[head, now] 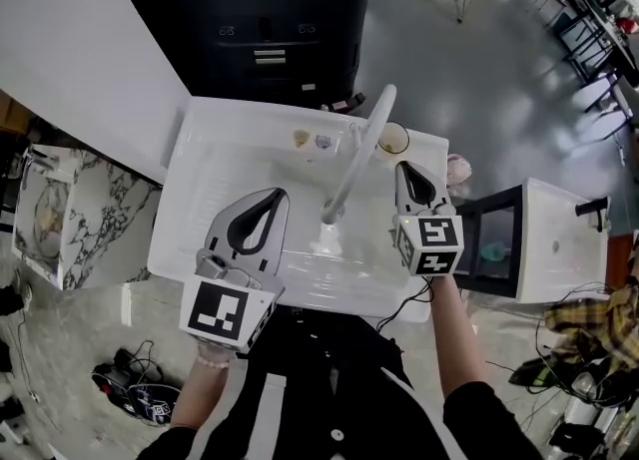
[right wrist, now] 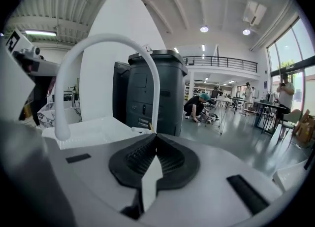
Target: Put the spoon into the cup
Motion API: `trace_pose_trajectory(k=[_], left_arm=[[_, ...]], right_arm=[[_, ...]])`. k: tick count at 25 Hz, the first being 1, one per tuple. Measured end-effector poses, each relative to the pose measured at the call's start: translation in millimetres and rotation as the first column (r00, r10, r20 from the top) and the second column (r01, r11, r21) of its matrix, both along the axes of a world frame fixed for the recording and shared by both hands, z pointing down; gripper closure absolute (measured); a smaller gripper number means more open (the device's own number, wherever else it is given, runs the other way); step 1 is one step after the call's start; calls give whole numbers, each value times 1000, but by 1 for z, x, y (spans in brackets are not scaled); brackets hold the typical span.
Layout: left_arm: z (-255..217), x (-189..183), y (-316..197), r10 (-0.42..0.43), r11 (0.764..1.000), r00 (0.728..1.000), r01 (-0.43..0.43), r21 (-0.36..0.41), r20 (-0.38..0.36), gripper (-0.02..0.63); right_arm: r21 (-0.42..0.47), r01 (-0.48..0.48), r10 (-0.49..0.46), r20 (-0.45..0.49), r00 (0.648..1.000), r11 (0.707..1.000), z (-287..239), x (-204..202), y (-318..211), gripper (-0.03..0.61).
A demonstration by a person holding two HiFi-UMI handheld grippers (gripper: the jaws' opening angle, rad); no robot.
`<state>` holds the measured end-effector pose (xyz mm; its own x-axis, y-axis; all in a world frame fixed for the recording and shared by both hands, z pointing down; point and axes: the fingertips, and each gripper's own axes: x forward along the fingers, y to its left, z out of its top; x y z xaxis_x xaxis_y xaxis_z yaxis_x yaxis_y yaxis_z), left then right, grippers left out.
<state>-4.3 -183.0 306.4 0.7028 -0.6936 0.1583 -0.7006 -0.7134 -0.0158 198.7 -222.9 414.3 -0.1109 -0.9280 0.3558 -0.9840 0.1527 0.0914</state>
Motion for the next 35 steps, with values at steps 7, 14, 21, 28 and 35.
trace_pose_trajectory(k=[7, 14, 21, 28, 35], left_arm=[[-15, 13, -1, 43, 999, 999, -42, 31, -16, 617], [-17, 16, 0, 58, 998, 998, -58, 24, -13, 617], [-18, 17, -1, 63, 998, 998, -62, 10, -19, 617], [-14, 17, 1, 68, 998, 998, -68, 1, -17, 617], [-12, 11, 3, 66, 998, 998, -66, 1, -8, 617]], right_arm=[[104, -48, 41, 66, 997, 993, -46, -3, 28, 577], [188, -98, 86, 71, 994, 977, -83, -6, 58, 577], [223, -105, 82, 109, 991, 969, -110, -15, 77, 577], [215, -84, 66, 88, 994, 973, -109, -23, 83, 577], [206, -65, 49, 85, 995, 976, -103, -35, 81, 577]])
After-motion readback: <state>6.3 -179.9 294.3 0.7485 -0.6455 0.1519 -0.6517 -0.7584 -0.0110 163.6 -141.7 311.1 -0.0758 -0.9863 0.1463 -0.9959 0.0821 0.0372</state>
